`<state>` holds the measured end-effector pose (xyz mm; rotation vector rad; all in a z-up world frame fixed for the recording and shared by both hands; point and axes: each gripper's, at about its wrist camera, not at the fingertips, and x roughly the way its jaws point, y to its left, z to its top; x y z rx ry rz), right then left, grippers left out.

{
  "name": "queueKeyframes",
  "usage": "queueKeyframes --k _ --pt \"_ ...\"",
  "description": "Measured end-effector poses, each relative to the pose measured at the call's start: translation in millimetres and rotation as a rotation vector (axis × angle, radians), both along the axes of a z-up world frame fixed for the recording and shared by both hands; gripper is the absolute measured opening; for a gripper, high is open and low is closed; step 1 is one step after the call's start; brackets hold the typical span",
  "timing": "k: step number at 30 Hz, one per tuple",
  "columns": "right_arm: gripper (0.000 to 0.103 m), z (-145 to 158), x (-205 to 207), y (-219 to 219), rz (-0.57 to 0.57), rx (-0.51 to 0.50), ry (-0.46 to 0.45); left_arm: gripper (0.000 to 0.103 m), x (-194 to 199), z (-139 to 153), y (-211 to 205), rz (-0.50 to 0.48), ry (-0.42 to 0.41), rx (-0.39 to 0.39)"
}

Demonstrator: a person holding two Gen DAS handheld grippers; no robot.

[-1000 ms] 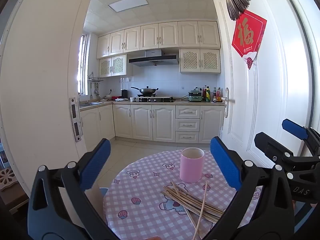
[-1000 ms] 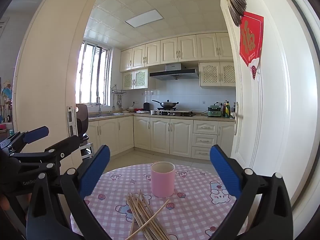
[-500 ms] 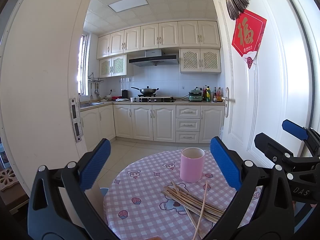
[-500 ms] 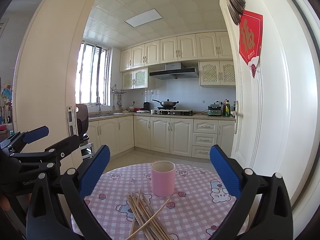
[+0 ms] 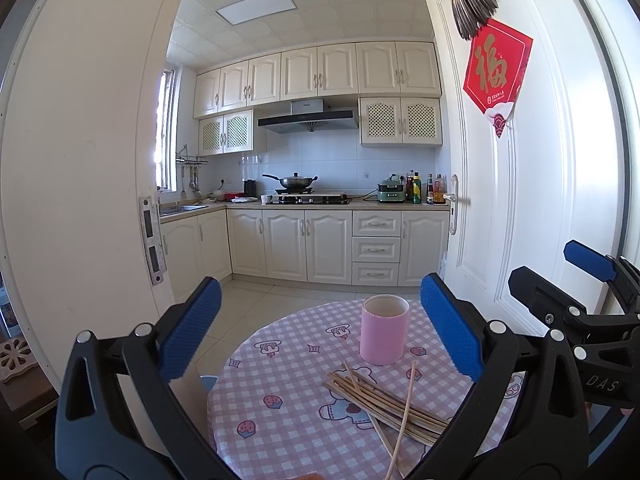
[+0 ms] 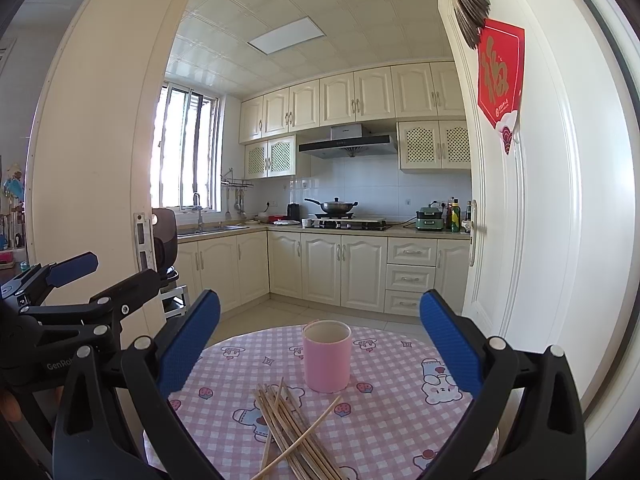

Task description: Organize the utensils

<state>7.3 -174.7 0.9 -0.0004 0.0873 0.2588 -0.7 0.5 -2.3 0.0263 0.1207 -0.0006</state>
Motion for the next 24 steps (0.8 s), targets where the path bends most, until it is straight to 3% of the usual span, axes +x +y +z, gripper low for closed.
queueKeyframes --k 24 --pt "0.096 3.6 -0.3 -1.4 -0.028 -0.003 0.005 0.097 5.0 -0.9 -1.5 -0.003 0.008 -0.002"
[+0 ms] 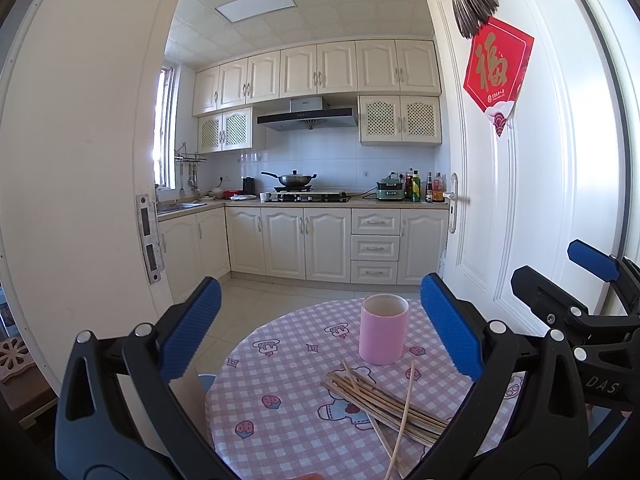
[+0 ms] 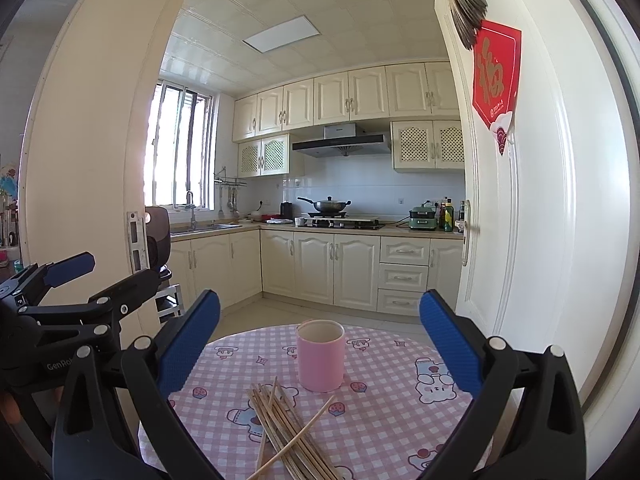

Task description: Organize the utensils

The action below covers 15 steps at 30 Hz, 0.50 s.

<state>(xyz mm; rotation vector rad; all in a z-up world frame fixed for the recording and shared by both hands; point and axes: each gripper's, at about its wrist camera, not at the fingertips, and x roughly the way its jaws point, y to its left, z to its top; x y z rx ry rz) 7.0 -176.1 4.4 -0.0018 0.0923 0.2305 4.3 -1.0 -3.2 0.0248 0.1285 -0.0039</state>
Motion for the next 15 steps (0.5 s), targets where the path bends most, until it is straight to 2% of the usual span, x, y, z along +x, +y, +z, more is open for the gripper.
queueKeyframes --k 15 --pt "0.096 -3.8 3.4 -1.5 -0.054 -0.019 0.012 0.097 9.7 -6.1 -1.8 0.000 0.029 0.004"
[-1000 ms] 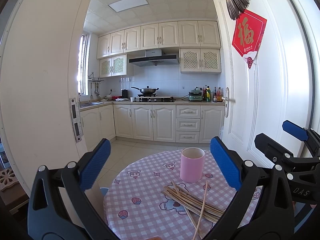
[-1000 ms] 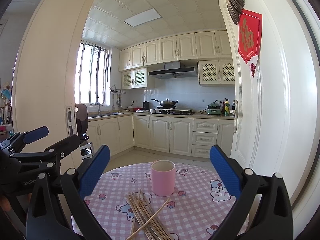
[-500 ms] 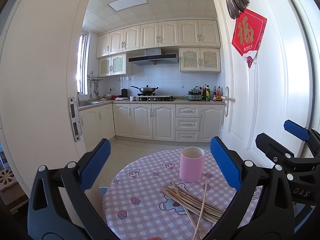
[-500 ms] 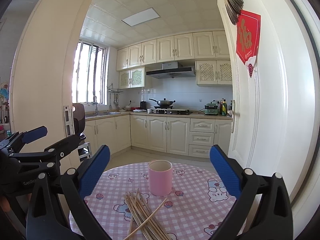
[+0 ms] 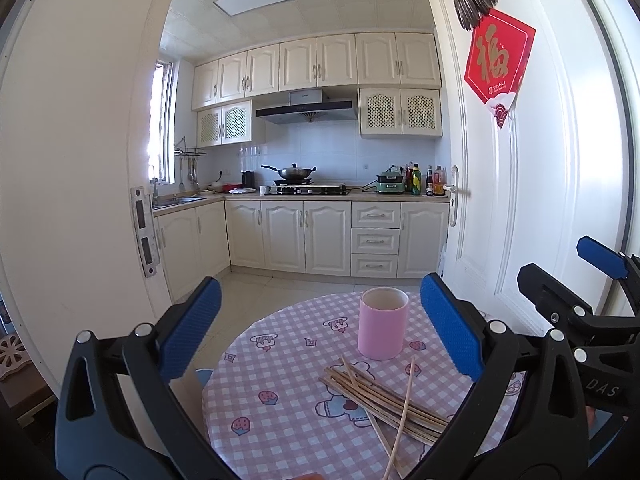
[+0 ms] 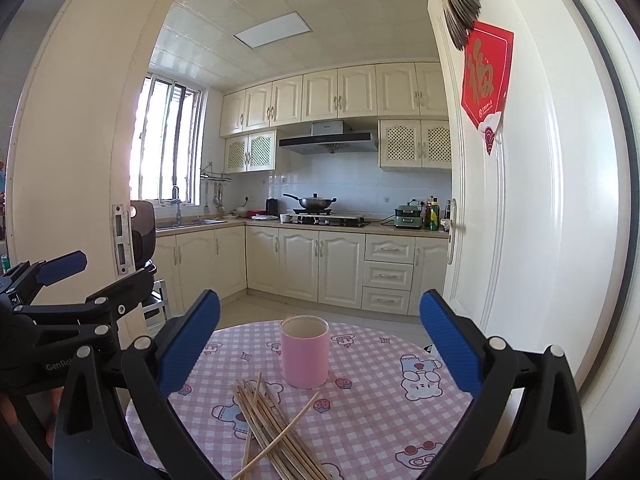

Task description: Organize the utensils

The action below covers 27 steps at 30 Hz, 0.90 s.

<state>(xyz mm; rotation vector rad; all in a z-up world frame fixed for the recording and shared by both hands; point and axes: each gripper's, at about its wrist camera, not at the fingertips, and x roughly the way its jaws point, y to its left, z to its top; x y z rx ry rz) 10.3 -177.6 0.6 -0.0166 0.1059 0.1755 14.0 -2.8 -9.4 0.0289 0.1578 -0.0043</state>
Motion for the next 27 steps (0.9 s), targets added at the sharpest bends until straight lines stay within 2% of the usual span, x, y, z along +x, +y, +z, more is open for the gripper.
queueKeyframes --k 16,27 --pt "0.096 -11 12 1 0.006 -0.003 0.049 0.097 21 -13 -4 -0.006 0.072 0.004" --pt "0.096 -16 19 -2 0.019 0.008 0.053 0.097 24 -16 -7 0.002 0.057 0.012"
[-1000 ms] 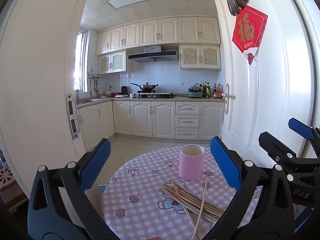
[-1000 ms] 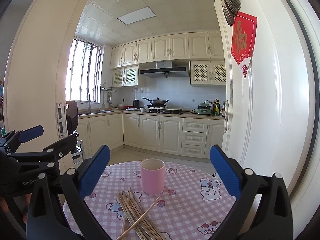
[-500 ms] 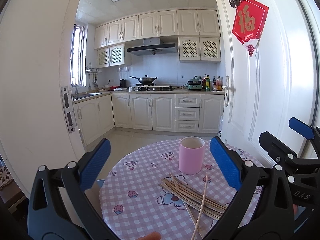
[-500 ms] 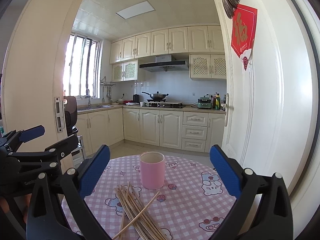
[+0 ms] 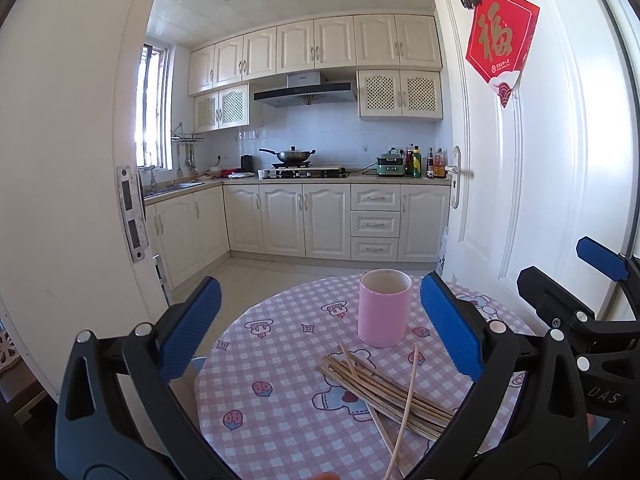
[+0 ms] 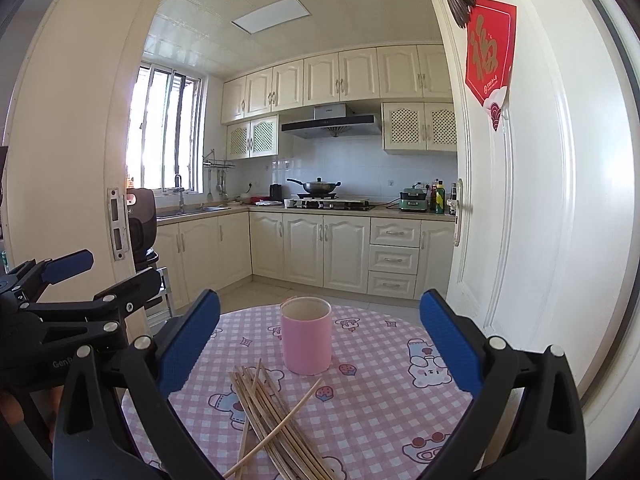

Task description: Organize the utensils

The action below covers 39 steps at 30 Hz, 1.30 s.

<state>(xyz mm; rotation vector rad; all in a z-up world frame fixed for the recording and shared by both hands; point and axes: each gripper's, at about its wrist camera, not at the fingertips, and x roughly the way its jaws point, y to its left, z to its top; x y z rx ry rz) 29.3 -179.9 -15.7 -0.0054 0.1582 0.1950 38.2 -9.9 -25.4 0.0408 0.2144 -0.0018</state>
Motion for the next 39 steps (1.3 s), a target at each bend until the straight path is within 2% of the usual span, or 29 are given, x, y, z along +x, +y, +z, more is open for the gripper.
queueKeyframes --k 10,19,24,30,33,36,39 --pt "0.096 -4 4 -2 0.006 0.010 0.000 0.097 4 -2 -3 0.008 -0.010 0.005" --pt "0.096 -8 10 -5 -0.003 0.006 0.018 0.097 13 -9 -10 0.001 0.021 0.017" --pt "0.096 -21 26 -14 -0.041 0.011 0.089 0.097 30 -23 -16 -0.030 0.108 0.028" --pt "0.096 -52 58 -39 -0.043 0.095 0.267 0.097 68 -57 -16 -0.115 0.318 -0.032" --pt "0.096 -68 70 -46 -0.082 0.081 0.335 0.097 85 -72 -24 -0.145 0.384 -0.033" --pt "0.096 -83 78 -49 -0.108 0.064 0.386 0.091 102 -87 -37 -0.163 0.442 0.009" --pt "0.095 -97 86 -53 -0.116 0.062 0.432 0.077 121 -104 -50 -0.179 0.514 0.035"
